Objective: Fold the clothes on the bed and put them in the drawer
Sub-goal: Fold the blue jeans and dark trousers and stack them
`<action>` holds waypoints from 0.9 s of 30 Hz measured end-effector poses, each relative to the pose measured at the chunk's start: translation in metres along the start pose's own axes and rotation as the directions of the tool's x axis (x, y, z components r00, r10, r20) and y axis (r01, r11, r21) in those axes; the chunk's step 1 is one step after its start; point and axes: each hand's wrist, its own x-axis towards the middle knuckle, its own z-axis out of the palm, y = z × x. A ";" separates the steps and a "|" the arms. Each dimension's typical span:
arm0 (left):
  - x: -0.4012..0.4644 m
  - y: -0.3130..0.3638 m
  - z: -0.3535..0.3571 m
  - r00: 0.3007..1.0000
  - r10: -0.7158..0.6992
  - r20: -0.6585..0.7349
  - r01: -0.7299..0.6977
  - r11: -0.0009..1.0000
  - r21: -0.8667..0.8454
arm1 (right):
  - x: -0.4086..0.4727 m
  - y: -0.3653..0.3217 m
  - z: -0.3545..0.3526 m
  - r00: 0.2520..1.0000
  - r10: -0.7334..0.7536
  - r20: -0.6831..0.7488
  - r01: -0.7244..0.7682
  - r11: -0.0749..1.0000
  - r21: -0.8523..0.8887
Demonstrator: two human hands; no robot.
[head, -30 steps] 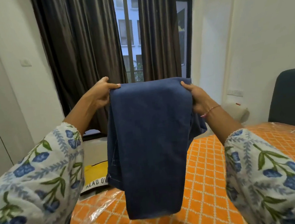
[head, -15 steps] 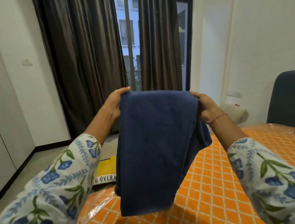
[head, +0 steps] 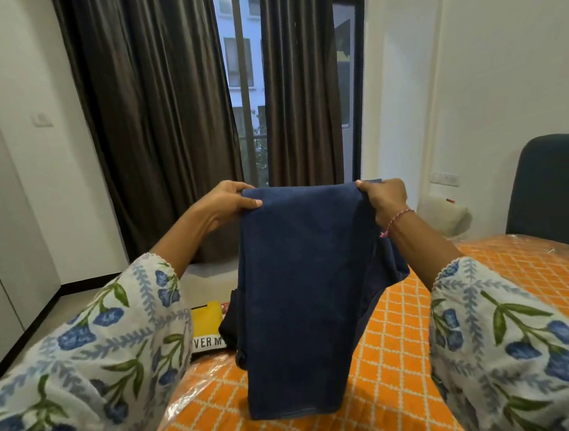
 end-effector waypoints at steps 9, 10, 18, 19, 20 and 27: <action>-0.001 -0.004 -0.002 0.985 0.105 -0.140 -0.044 0.923 0.383 | -0.001 -0.012 -0.007 0.977 -0.140 0.158 0.152 0.986 -0.066; 0.000 -0.001 -0.003 0.978 0.136 -0.159 -0.034 0.853 0.521 | -0.001 -0.014 -0.009 0.963 -0.160 0.216 0.184 0.978 -0.097; -0.008 0.015 -0.002 0.931 0.311 -0.193 -0.008 0.544 0.839 | 0.005 0.000 -0.005 0.864 -0.330 0.380 0.501 0.495 -0.710; -0.007 0.014 -0.003 0.940 0.280 -0.196 0.006 0.561 0.828 | 0.004 0.002 -0.003 0.832 -0.390 0.394 0.540 0.411 -0.735; -0.006 0.010 -0.005 0.946 0.242 -0.216 0.032 0.594 0.804 | 0.001 0.000 -0.001 0.798 -0.420 0.431 0.584 0.366 -0.725; -0.009 0.008 0.036 0.824 0.249 -0.509 0.020 0.885 0.465 | -0.021 -0.020 0.041 0.738 -0.458 0.495 0.667 0.386 -0.637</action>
